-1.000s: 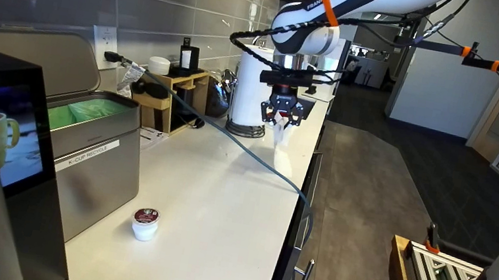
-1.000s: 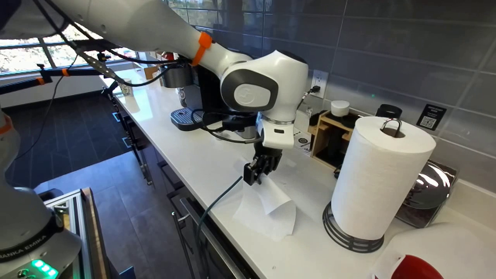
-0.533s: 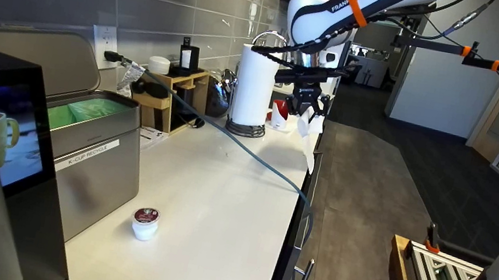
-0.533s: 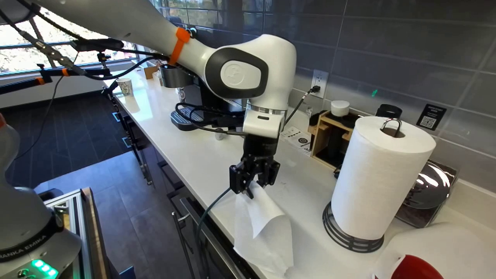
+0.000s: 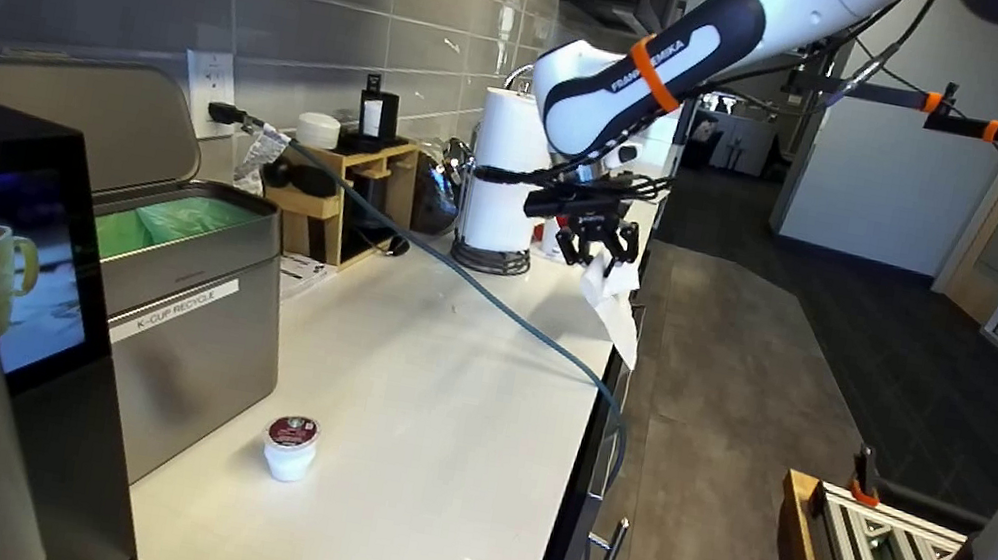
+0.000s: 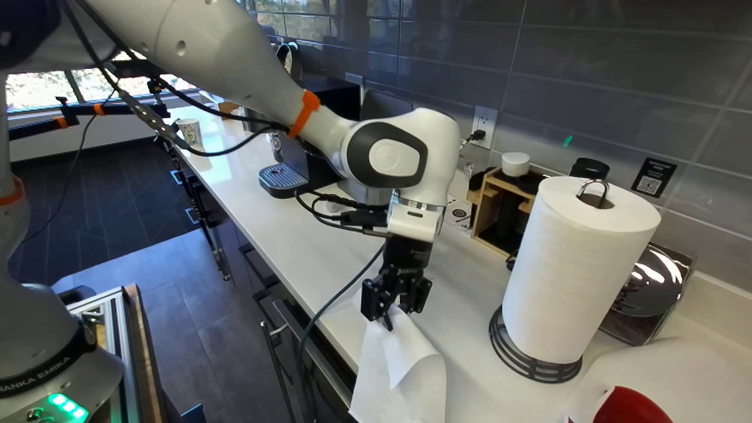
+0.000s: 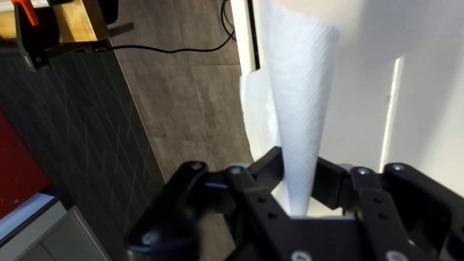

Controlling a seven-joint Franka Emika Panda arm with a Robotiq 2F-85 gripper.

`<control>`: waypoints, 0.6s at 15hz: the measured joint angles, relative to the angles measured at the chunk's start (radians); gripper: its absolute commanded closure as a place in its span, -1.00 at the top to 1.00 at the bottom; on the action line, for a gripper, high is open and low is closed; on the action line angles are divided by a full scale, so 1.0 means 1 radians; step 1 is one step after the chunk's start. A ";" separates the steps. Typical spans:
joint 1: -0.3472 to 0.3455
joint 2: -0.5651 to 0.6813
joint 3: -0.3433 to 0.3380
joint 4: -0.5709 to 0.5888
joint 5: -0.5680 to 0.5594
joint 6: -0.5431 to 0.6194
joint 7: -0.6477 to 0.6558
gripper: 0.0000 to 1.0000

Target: Move the capsule to the back

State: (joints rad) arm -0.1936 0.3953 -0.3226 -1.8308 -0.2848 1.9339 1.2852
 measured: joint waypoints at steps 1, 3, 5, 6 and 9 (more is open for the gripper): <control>0.000 0.034 0.001 0.018 0.000 0.001 -0.002 -0.80; 0.000 0.040 0.000 0.022 0.000 0.001 -0.002 -0.80; -0.001 0.024 -0.001 0.022 0.000 0.001 -0.002 -0.95; -0.001 0.020 -0.001 0.023 0.000 0.001 -0.002 -0.95; -0.002 0.027 0.002 0.023 -0.009 0.109 -0.080 -0.95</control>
State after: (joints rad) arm -0.1957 0.4223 -0.3203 -1.8076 -0.2940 2.0431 1.2048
